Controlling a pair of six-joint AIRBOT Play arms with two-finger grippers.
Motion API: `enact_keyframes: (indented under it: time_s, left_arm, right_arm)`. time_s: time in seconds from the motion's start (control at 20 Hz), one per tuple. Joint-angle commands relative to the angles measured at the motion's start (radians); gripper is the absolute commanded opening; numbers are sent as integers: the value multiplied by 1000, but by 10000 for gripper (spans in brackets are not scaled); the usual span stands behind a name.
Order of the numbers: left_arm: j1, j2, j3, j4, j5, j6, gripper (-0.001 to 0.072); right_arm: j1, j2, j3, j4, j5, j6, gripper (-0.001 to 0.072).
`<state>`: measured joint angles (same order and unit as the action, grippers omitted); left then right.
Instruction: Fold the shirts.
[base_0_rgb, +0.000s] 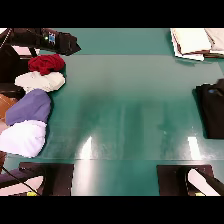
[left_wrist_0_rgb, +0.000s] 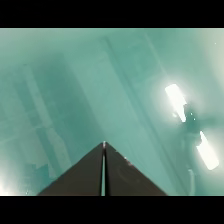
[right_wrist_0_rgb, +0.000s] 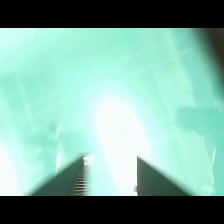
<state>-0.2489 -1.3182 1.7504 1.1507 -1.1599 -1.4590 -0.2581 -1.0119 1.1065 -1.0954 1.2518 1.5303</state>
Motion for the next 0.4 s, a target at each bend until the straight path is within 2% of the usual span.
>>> enact_keyframes:
  time_s: [0.0,0.15,0.35]
  left_arm:
    - [-1,0,0,-4,1,0,25]
    - [-1,0,0,-4,1,0,25]
    - [-1,0,0,-4,1,0,25]
  right_arm:
    - [245,2,3,22,-32,-9,18]
    - [355,2,3,22,-53,-13,16]
    - [386,2,3,23,-53,-13,17]
